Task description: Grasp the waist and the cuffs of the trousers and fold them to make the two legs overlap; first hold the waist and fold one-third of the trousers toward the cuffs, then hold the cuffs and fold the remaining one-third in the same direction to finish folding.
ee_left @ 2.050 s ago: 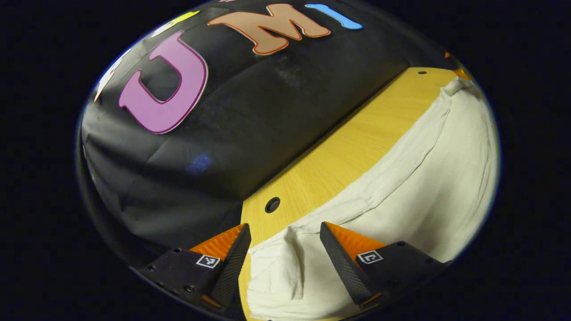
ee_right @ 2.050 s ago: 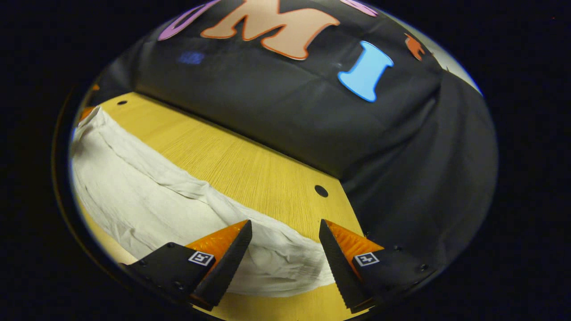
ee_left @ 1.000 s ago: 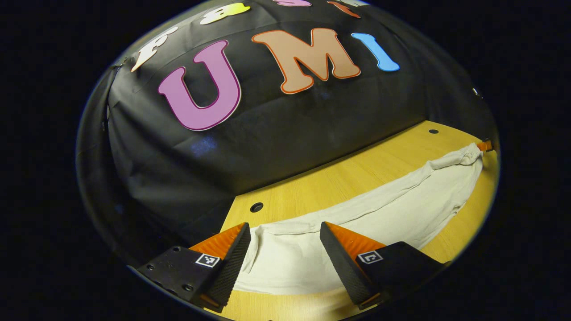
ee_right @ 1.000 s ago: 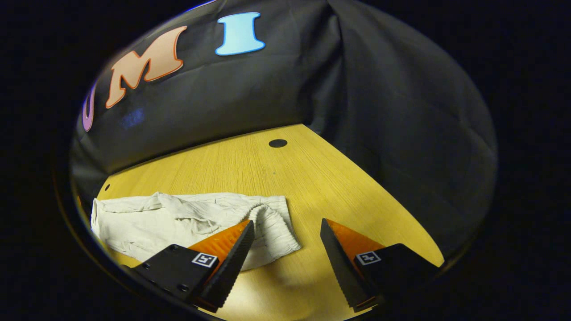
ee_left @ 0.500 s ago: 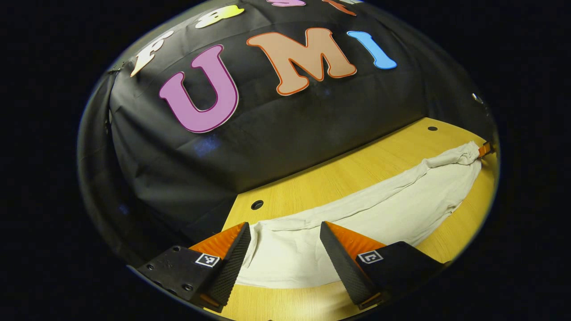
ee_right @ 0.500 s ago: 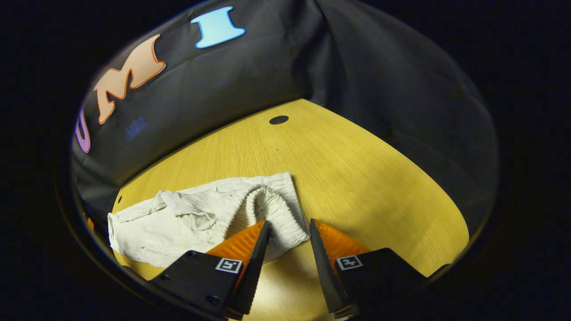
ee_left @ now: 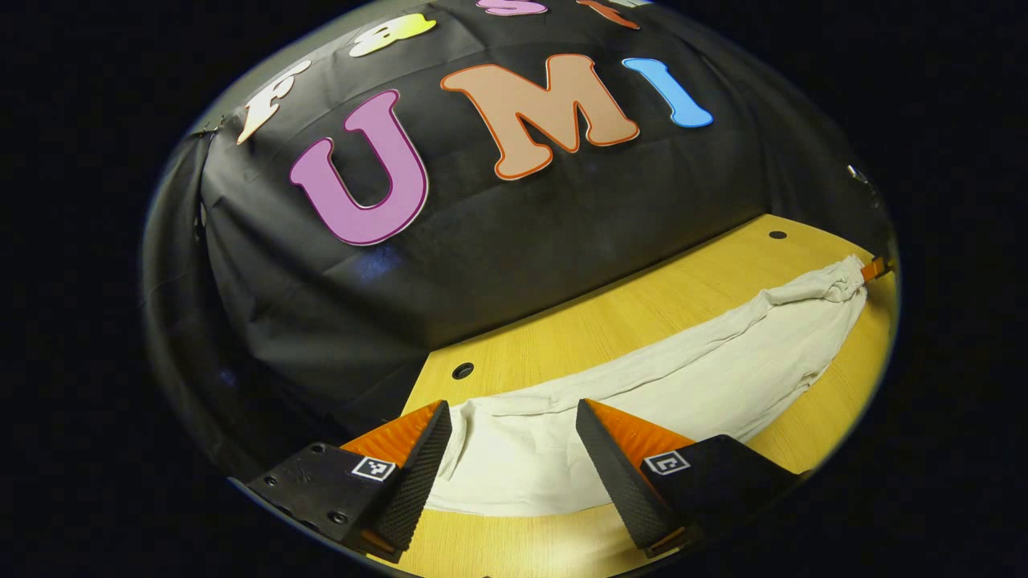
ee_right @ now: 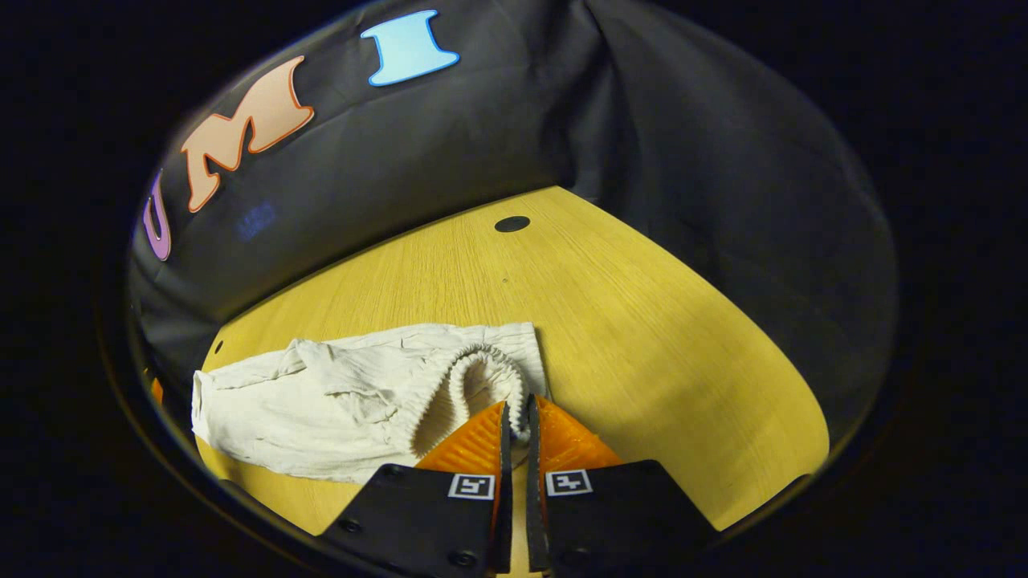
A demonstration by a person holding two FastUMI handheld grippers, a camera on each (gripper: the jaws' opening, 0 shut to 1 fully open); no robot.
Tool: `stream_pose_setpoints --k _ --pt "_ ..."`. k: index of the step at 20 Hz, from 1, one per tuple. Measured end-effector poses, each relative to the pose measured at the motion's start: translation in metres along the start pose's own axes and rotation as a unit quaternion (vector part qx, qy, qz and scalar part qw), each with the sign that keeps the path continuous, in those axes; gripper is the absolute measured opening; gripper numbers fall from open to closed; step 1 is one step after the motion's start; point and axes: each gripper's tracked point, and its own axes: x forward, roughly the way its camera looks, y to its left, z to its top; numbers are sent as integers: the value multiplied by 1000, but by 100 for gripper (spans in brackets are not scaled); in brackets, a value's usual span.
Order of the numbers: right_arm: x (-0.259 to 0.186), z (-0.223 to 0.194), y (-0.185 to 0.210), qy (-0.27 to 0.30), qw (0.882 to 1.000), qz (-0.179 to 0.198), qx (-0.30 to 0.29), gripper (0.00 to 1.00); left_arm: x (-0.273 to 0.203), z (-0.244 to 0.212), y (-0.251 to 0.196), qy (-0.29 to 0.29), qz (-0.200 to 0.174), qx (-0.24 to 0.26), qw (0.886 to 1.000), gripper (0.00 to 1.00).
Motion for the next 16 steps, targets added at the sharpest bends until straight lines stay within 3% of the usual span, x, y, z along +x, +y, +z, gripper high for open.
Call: stream_pose_setpoints --k 3,7,16 --pt "-11 12 -1 -9 1000 -18 12 9 0 2 -3 -5 -3 0 1000 96" --pt "-30 38 8 -32 999 -12 26 9 2 1 0 -10 -11 -8 1000 96" --pt "-117 110 29 -104 993 53 -5 9 8 -20 39 -10 -13 -26 1000 96"
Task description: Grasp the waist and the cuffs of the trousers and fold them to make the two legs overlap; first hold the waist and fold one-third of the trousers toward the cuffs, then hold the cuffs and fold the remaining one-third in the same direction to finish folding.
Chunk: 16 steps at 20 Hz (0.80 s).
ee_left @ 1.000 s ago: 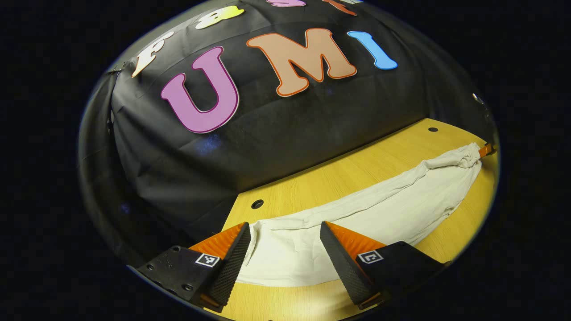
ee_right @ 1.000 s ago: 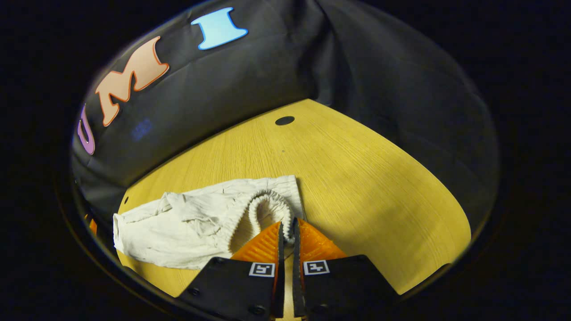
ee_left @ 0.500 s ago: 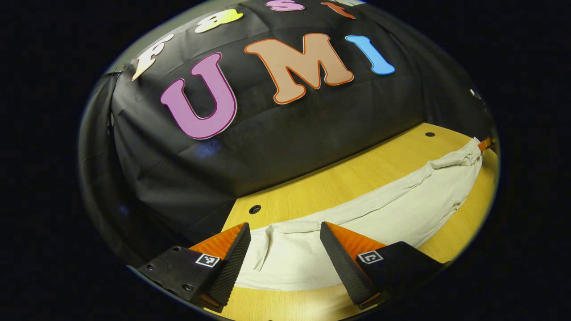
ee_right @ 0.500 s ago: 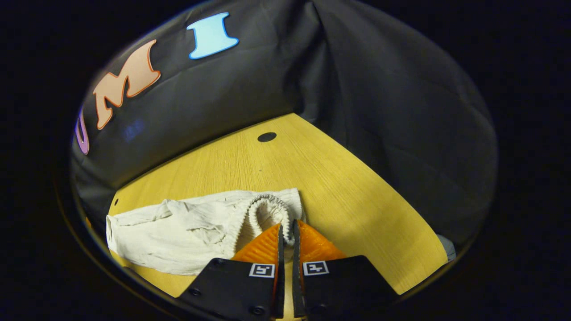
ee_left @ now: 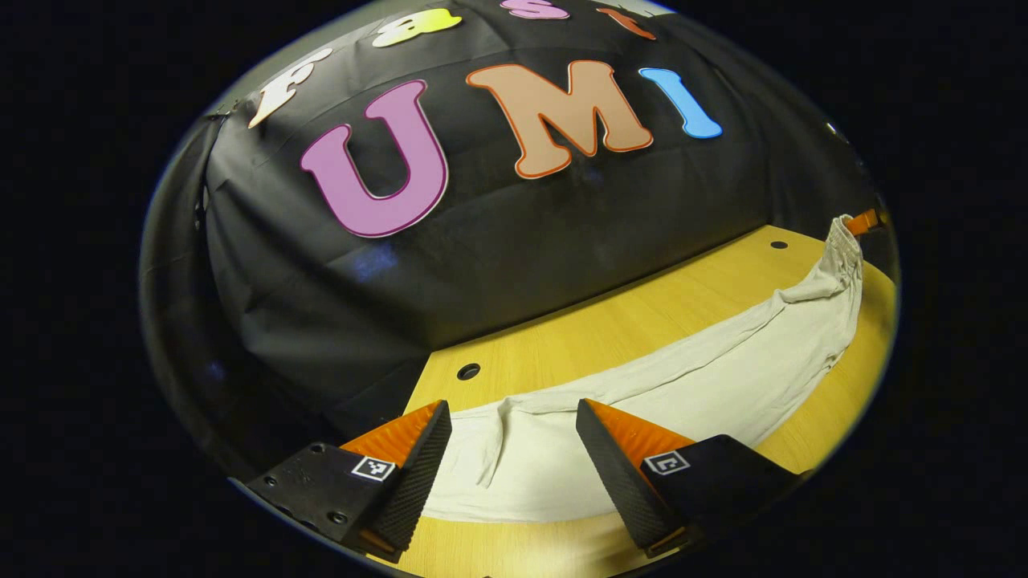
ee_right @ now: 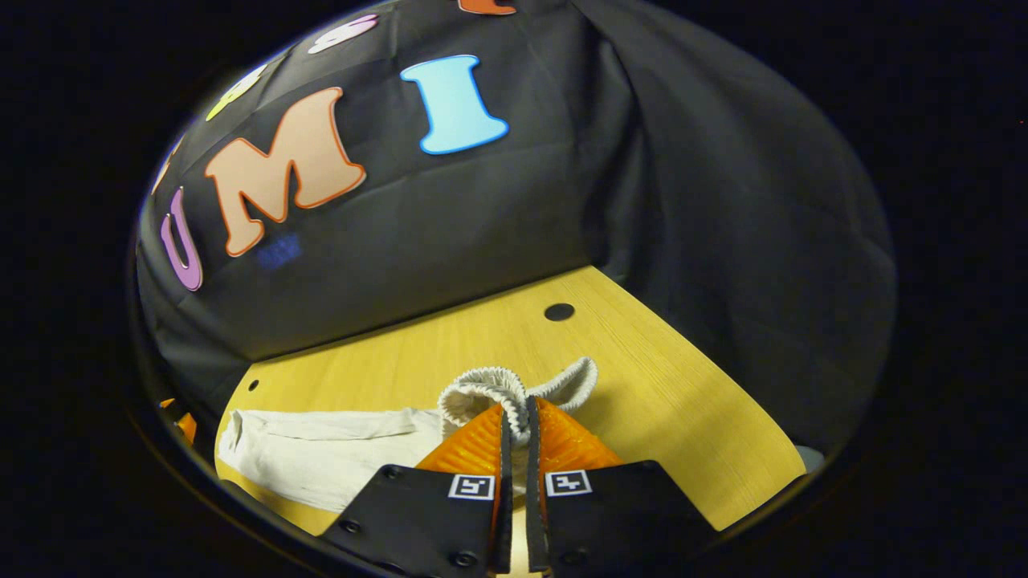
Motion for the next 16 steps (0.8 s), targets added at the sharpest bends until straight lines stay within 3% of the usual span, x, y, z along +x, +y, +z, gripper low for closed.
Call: stream_pose_setpoints --k 9,16 --pt "-9 4 -3 -15 997 63 -30 9 -3 -34 61 7 27 -34 999 96" --pt "-11 5 -2 4 991 110 -71 9 -16 -72 110 25 53 -51 997 96"
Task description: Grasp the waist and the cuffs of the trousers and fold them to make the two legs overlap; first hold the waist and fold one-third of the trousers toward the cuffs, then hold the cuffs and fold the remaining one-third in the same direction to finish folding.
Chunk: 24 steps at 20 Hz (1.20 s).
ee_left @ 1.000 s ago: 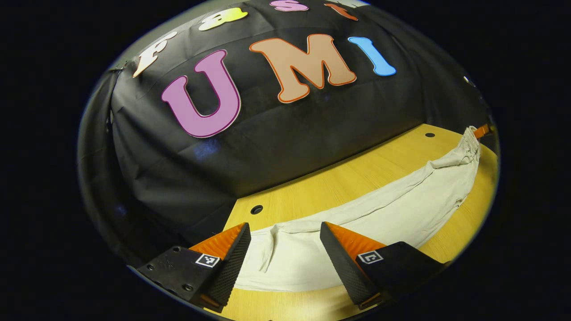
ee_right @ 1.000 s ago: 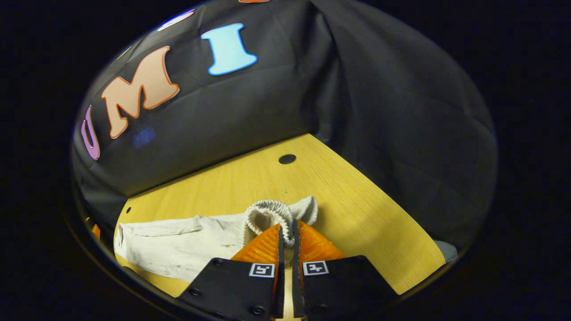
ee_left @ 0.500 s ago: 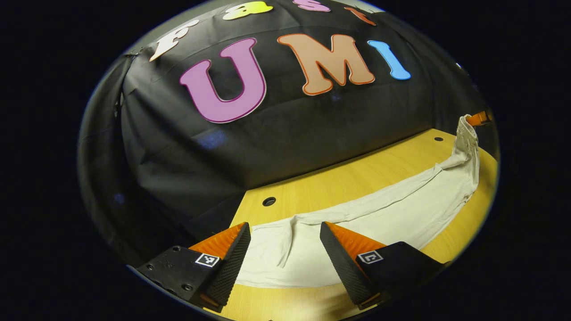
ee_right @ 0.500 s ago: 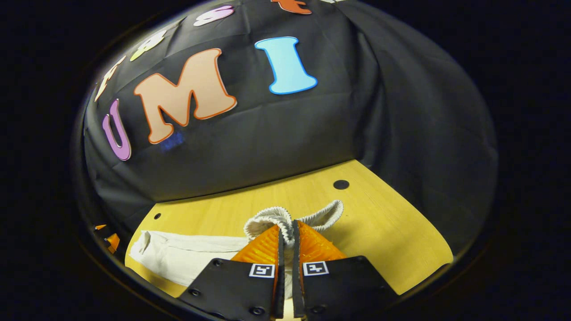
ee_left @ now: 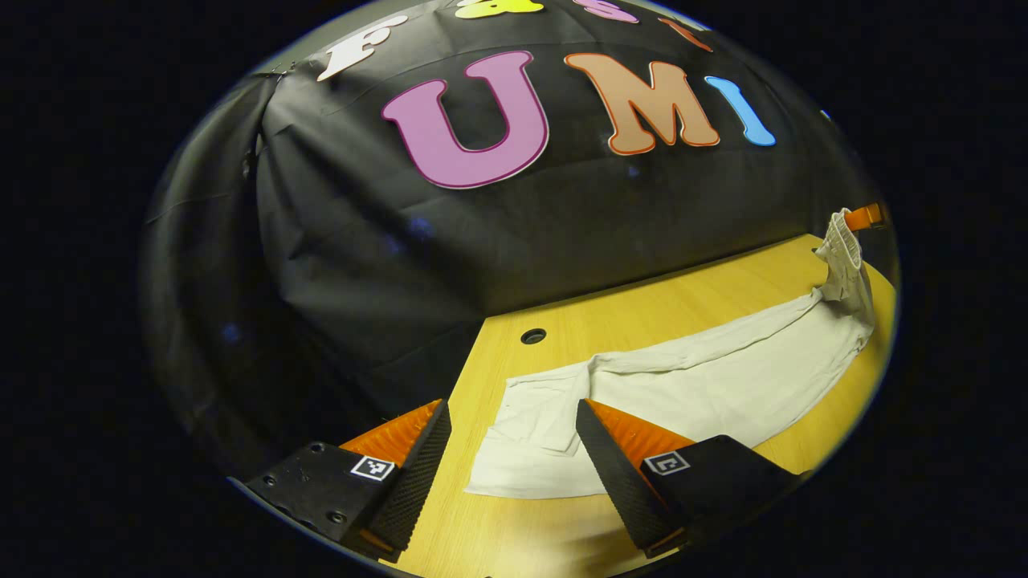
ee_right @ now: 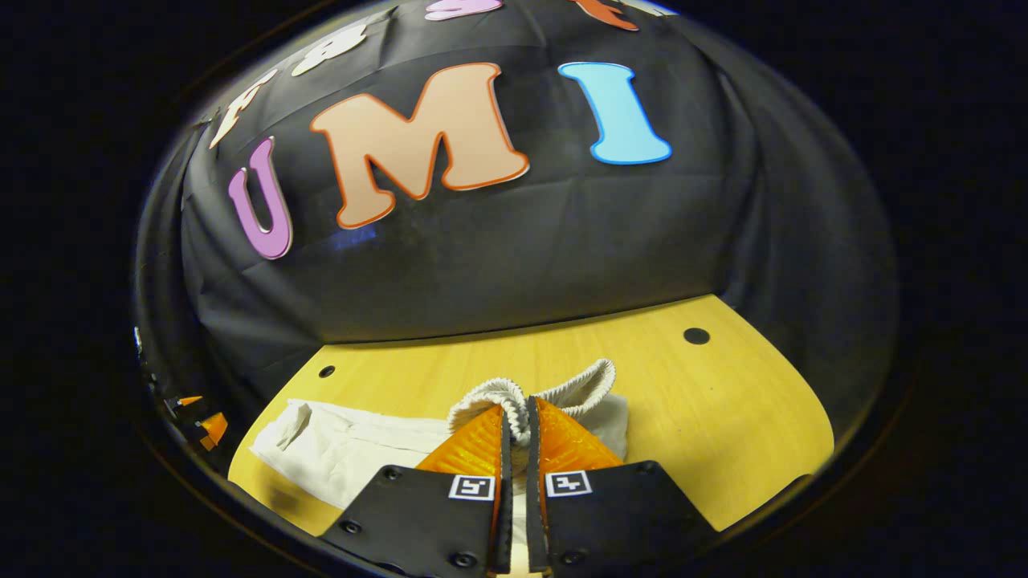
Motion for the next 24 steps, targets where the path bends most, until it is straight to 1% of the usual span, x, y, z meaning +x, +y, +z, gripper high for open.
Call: stream_pose_setpoints --k 2,4,7,10,11,12,13,14,15,16,18,21,24 --pt "-1 1 0 15 1000 11 -13 9 -1 -9 13 6 5 -2 1000 96" --pt "1 0 3 33 998 19 -40 9 -2 -19 24 13 8 -2 1000 96" --pt "7 -4 5 58 995 19 -77 9 2 -30 38 20 7 -2 1000 96" --pt "10 -6 8 87 991 19 -103 9 7 -39 45 25 0 -1 1000 96" --pt "11 -7 10 96 989 22 -110 5 11 -42 47 26 -3 1 1000 96" --pt "11 -5 13 105 988 30 -109 7 15 -44 47 27 -7 1 1000 96" --pt "9 -5 15 112 988 48 -99 15 18 -47 48 29 -12 0 999 96" --pt "4 1 13 112 988 58 -91 23 21 -50 48 32 -17 -1 999 96" --pt "-1 4 17 107 988 71 -81 26 26 -53 48 35 -21 -1 999 96" --pt "-4 9 18 98 990 74 -75 49 31 -56 46 39 -27 -2 999 96" --pt "-9 19 19 82 992 68 -69 95 40 -63 42 43 -41 -8 998 96" --pt "-18 25 16 73 994 48 -67 96 57 -76 32 55 -63 -17 996 96" --pt "-29 32 8 65 994 32 -80 96 70 -93 18 76 -89 -32 993 96"
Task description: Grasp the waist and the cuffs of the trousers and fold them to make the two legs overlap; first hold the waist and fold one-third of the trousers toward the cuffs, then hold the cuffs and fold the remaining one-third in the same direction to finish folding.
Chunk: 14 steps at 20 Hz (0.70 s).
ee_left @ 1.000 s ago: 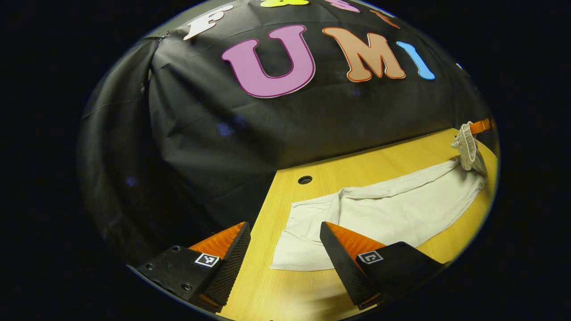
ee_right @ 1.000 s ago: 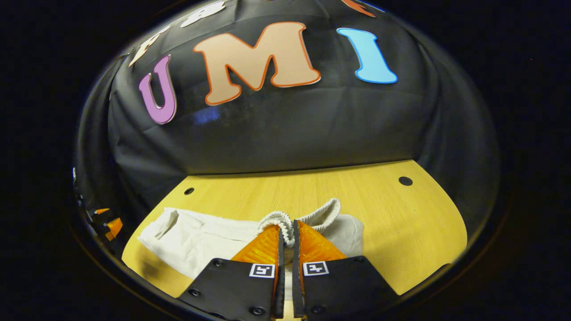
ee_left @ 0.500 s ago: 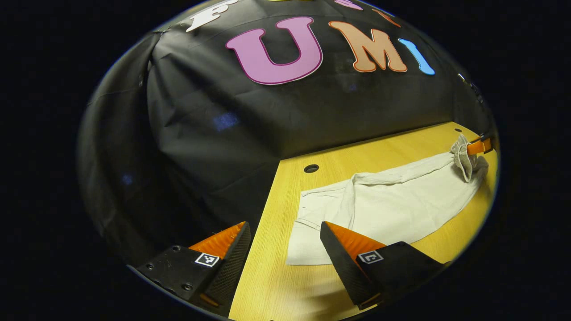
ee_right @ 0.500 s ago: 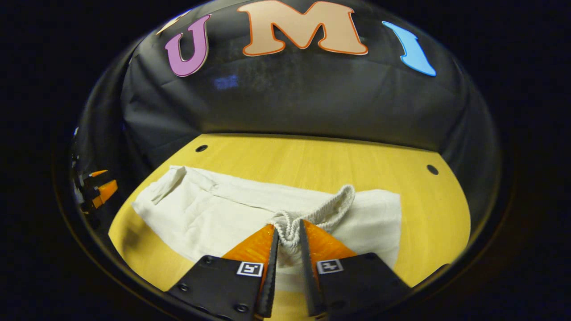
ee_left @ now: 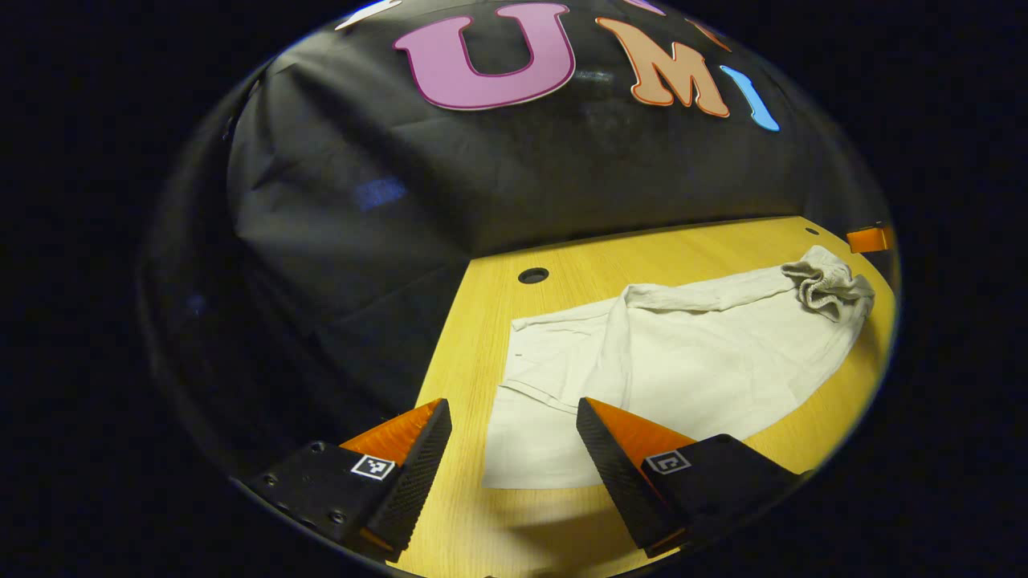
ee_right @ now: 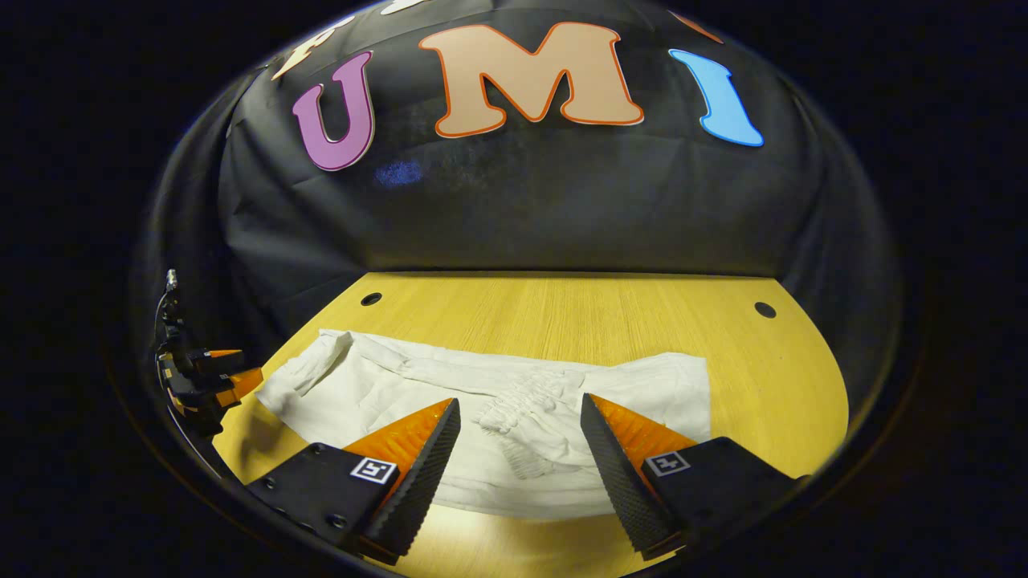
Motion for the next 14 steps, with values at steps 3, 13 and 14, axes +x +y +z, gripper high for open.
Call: stream_pose_setpoints --k 3,13,14 --pt "-9 -3 -5 2 1000 -13 -11 96 13 -15 -2 19 -19 -19 999 96" --pt "-26 -4 -16 2 999 -35 -6 96 42 -35 -18 35 -39 -66 996 95" --pt "-26 -5 -15 3 999 -35 -5 96 42 -36 -19 34 -41 -73 996 94"
